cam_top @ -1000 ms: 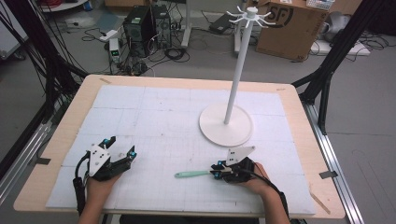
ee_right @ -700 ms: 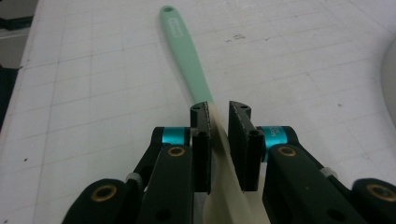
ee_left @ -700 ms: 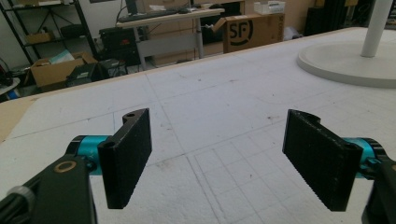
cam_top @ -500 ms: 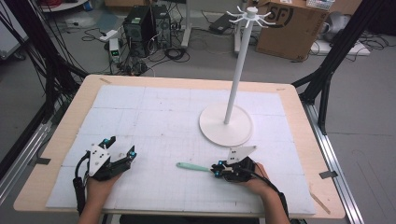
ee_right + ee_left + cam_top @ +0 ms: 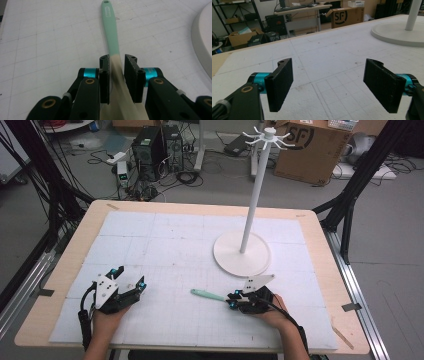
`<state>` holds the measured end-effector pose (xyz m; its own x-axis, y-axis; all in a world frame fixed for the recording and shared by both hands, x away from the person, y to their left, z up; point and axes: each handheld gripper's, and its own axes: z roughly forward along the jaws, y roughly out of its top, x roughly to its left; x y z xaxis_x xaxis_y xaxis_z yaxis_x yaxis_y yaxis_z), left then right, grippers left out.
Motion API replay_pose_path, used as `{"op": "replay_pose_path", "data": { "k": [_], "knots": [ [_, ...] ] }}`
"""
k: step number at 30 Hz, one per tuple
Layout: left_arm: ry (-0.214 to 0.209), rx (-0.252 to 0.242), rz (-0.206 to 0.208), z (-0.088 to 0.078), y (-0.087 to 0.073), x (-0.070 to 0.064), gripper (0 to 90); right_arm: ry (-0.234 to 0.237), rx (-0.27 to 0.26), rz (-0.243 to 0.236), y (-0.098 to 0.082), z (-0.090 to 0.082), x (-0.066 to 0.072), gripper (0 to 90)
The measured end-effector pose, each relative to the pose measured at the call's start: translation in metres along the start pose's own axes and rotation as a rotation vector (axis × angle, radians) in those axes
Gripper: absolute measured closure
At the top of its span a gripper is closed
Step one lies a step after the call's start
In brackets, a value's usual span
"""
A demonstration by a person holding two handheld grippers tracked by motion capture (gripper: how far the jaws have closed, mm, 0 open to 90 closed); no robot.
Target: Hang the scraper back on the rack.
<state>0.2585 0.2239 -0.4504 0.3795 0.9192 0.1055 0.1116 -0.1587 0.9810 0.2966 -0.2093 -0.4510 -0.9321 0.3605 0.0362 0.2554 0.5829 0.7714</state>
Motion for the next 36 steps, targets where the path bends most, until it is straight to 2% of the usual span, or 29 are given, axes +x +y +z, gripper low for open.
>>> {"op": "replay_pose_path", "data": {
  "k": [2,10,22,24,28,36],
  "knots": [
    [0.000,0.001,0.001,0.0000,0.0000,0.0000,24.5,-0.013,-0.005,-0.021,0.0001,0.0006,-0.0004,75.6],
    [-0.001,0.005,0.007,-0.0003,0.0001,-0.0003,24.5,-0.002,0.004,-0.012,0.0001,0.0003,0.0010,81.5],
    [0.000,0.003,0.003,0.0000,0.0000,-0.0004,24.5,-0.007,0.003,-0.022,0.0001,0.0002,0.0021,82.2],
    [0.001,0.003,0.003,0.0000,0.0001,-0.0002,24.5,-0.018,-0.001,-0.036,0.0000,0.0002,0.0024,82.3],
    [0.000,0.003,0.002,0.0000,0.0001,-0.0003,24.5,-0.015,0.000,-0.025,-0.0002,-0.0003,0.0028,82.4],
    [0.000,0.003,0.002,0.0000,0.0001,-0.0002,24.5,-0.024,-0.014,-0.035,-0.0005,-0.0006,0.0026,82.5]
  ]
}}
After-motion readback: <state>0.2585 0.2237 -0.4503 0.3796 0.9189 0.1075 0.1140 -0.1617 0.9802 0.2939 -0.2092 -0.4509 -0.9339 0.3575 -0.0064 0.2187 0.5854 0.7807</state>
